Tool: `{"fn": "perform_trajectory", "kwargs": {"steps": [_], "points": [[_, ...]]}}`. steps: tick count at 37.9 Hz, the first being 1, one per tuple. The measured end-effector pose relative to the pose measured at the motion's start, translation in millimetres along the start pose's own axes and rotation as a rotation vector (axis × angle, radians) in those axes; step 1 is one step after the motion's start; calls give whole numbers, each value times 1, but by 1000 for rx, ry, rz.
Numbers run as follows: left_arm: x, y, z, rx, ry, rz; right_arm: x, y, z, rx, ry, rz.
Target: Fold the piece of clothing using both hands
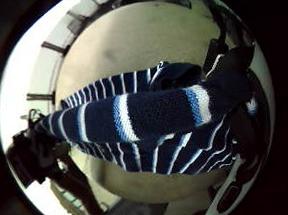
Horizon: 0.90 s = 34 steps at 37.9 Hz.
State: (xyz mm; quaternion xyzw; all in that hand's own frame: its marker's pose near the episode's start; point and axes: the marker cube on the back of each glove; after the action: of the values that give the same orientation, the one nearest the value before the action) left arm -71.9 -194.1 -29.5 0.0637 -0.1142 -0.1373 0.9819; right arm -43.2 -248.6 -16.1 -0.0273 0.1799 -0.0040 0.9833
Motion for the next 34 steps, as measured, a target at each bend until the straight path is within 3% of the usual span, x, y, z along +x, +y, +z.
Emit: {"fn": "perform_trajectory", "kwargs": {"steps": [5,8,11,13,17,23,29,34], "points": [[3,0,19,-62,2,24,-6,-14,16,55,-18,9],[3,2,22,-75,28,13,4,-5,12,154,-93,43],[1,8,18,-41,36,2,31,8,7,321,-211,150],[2,11,13,22,41,9,51,17,20,355,-313,245],[7,16,10,111,58,73,85,76,42,119,-488,441],[9,34,27,-15,21,121,116,121,78,-72,-575,605],[17,45,64,-174,1,174,103,135,115,-188,-674,566],[21,49,80,-222,32,183,83,135,117,-235,-580,524]]}}
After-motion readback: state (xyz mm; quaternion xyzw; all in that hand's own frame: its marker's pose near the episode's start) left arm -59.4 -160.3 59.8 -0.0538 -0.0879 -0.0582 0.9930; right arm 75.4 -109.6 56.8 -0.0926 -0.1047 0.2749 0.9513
